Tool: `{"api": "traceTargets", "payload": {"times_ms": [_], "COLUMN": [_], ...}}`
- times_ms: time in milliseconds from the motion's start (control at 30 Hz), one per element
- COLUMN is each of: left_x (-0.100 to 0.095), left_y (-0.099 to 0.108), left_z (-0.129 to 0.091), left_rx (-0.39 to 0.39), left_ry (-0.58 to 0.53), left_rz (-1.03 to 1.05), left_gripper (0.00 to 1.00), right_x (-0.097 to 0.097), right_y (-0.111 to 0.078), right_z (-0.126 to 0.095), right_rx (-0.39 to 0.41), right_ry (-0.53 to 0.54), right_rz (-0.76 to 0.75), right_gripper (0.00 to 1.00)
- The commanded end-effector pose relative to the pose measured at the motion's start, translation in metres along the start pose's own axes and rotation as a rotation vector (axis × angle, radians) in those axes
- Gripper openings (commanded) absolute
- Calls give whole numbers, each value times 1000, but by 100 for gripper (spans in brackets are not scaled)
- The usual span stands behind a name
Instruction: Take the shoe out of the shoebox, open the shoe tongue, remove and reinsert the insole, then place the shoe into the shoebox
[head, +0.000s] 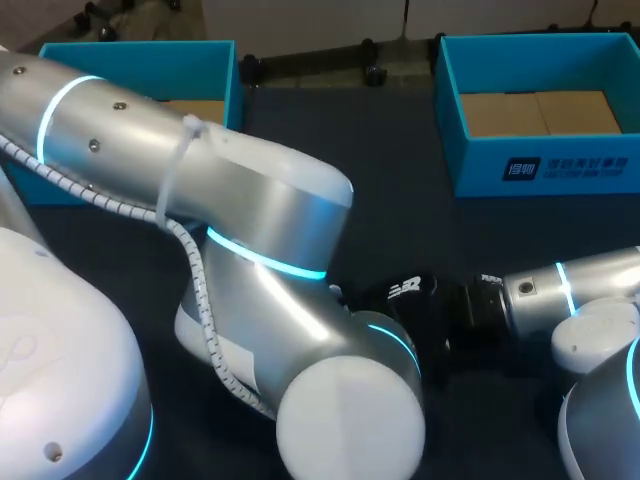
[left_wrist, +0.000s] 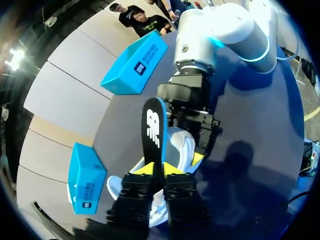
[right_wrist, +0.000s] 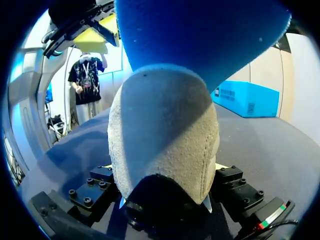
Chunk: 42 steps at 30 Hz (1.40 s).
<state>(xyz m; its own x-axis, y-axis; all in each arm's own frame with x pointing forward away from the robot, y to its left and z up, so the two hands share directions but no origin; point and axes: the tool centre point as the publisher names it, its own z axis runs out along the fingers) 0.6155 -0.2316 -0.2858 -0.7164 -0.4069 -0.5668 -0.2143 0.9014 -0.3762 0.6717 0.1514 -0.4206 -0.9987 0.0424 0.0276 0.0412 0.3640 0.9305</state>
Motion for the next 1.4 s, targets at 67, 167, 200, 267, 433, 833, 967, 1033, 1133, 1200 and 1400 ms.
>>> {"api": "traceTargets", "payload": {"times_ms": [67,167,200,267,433,833,967,1033,1133,1200,1400], "left_x": [12,13,13,15,15,4,3,2,0,-1,-5], "left_y": [11,13,14,15,16,12,11,10,8,8,8], "left_z": [-10,-9,-8,-4,2,26,32,38,44,47,58], "left_rx": [39,55,59,63,72,53,54,54,52,53,47], "left_ry": [-36,-31,-29,-29,-44,-46,-53,-57,-60,-60,-21], "left_rz": [3,2,1,-2,-19,-21,-19,-20,-23,-26,-28], "left_gripper": [43,45,45,45,47,47,47,46,46,46,46], "right_x": [1,1,1,1,1,1,1,1,1,1,1], "right_y": [1,1,1,1,1,1,1,1,1,1,1], "right_z": [1,1,1,1,1,1,1,1,1,1,1], "right_rx": [4,4,4,4,4,4,4,4,4,4,4], "right_ry": [-2,-2,-2,-2,-2,-2,-2,-2,-2,-2,-2], "right_rz": [0,0,0,0,0,0,0,0,0,0,0], "right_gripper": [0,0,0,0,0,0,0,0,0,0,0]}}
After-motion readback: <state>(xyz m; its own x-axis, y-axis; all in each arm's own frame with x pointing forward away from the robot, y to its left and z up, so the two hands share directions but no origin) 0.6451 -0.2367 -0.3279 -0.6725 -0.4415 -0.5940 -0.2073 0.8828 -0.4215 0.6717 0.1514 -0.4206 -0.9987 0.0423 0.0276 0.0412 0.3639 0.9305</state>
